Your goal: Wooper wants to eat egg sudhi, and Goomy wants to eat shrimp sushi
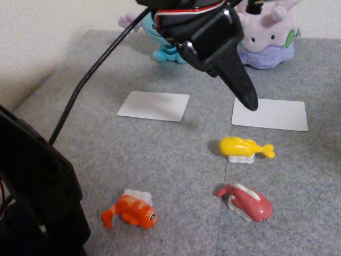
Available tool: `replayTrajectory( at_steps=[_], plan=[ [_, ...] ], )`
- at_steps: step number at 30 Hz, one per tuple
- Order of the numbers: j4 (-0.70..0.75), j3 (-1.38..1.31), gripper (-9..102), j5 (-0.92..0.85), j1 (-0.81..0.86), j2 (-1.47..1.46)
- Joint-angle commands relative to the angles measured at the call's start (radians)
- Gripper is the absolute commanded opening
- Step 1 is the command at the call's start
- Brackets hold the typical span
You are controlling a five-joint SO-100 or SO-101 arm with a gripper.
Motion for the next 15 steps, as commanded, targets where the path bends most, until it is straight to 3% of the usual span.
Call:
replayTrajectory(
  at_steps=[1, 15],
  plan=[
    [0.017, -0.103, 35, 0.014, 0.008, -0.058],
    [-0.009, -0.202, 35, 0.017, 0.075, -0.383]
  ],
)
